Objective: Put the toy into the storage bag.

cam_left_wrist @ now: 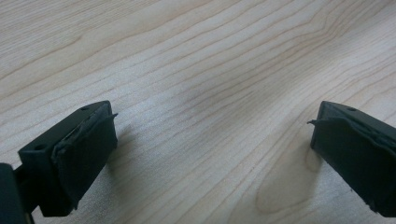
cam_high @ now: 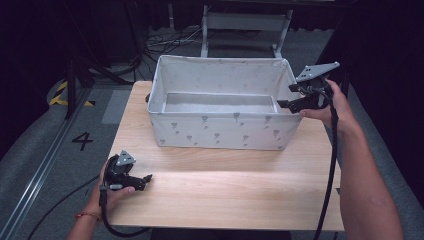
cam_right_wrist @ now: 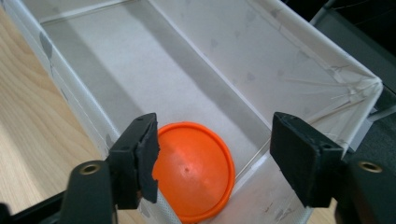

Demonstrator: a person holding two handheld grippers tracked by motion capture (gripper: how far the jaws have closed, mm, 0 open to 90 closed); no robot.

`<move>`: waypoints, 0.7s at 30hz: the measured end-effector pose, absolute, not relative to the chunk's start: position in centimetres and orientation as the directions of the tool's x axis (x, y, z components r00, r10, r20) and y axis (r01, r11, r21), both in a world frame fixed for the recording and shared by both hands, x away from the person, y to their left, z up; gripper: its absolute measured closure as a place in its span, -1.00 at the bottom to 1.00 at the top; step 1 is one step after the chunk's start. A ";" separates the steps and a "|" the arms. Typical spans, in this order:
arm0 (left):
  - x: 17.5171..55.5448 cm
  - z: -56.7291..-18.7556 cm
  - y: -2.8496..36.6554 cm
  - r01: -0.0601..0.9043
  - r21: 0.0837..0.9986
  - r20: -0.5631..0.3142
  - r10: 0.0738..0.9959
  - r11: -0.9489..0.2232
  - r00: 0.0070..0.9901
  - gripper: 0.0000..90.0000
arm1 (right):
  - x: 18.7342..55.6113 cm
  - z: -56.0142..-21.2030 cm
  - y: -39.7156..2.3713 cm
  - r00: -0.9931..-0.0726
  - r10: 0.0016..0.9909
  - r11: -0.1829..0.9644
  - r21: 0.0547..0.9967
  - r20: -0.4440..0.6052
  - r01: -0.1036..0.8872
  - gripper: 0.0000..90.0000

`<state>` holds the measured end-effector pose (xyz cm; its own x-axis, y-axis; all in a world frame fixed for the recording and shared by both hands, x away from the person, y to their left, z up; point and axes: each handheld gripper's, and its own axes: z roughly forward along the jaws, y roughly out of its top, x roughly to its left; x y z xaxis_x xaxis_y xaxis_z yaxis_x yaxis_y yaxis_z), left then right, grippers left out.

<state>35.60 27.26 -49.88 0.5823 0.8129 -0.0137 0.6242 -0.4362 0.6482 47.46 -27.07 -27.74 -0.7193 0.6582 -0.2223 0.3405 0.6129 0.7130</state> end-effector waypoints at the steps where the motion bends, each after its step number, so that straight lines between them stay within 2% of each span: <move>1: 35.6 -49.9 27.3 0.624 0.648 -0.014 0.813 -0.436 0.582 -0.98 | 47.3 -27.6 -27.1 -0.710 0.671 0.596 0.723 -0.212 0.348 -0.34; 6: 35.6 -49.9 27.3 0.623 0.649 -0.017 0.810 -0.437 0.587 -0.99 | 46.3 -27.2 -27.2 -0.678 0.707 0.563 0.741 -0.202 0.367 -0.37; 21: 35.6 -49.9 27.3 0.623 0.645 -0.016 0.808 -0.442 0.589 -0.99 | 42.0 -27.6 -28.0 -0.657 0.704 0.573 0.761 -0.269 0.303 -0.43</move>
<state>35.61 27.34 -49.85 0.5894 0.8077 -0.0163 0.6233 -0.4418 0.6452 42.03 -27.98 -27.62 -0.6570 0.7044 -0.2686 0.3030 0.5730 0.7615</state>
